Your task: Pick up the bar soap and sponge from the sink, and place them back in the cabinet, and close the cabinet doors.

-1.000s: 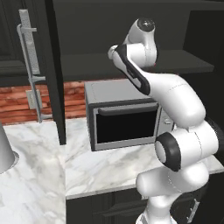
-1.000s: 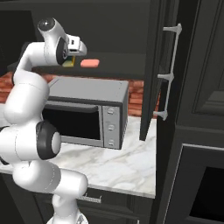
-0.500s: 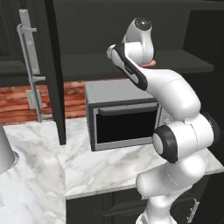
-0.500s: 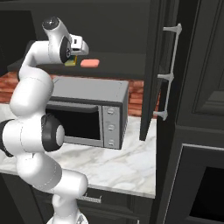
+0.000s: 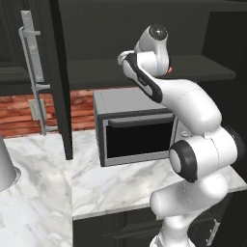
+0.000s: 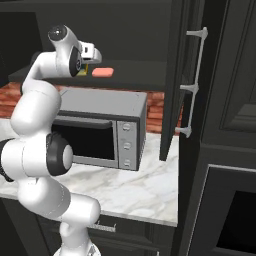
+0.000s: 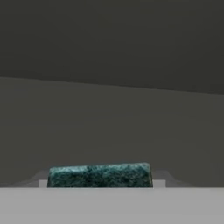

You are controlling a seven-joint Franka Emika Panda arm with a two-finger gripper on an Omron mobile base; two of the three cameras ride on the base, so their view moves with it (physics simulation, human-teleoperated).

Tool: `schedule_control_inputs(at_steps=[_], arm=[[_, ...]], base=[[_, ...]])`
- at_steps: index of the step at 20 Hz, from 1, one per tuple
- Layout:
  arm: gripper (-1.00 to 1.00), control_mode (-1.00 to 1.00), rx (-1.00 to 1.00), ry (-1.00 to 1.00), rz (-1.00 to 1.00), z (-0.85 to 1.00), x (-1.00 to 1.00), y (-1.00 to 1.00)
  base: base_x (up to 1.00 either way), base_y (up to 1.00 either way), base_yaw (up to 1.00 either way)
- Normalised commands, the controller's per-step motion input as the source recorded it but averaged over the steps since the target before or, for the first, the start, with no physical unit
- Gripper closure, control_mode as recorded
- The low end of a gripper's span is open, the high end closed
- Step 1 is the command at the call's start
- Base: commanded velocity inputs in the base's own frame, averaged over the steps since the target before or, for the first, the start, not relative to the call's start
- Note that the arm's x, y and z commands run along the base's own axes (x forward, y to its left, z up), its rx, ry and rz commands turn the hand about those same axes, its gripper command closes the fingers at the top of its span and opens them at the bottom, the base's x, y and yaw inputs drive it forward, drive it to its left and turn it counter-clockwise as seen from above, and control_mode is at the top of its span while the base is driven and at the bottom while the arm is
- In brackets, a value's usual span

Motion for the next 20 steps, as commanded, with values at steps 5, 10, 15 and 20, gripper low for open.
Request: schedule_control_inputs(at_steps=[5,10,15,20], arm=[[1.00,-1.00,0.00,-0.07,0.00,-0.45,0.23,0.00],[1.00,-1.00,0.00,0.00,0.01,-0.44,0.34,0.00],[-1.00,-1.00,0.00,0.00,0.00,-0.04,0.13,0.00],[-1.00,-1.00,0.00,0.00,0.00,0.00,0.00,0.00]], base=[[0.00,0.00,0.00],[0.00,0.00,0.00],[0.00,0.00,0.00],[0.00,0.00,0.00]])
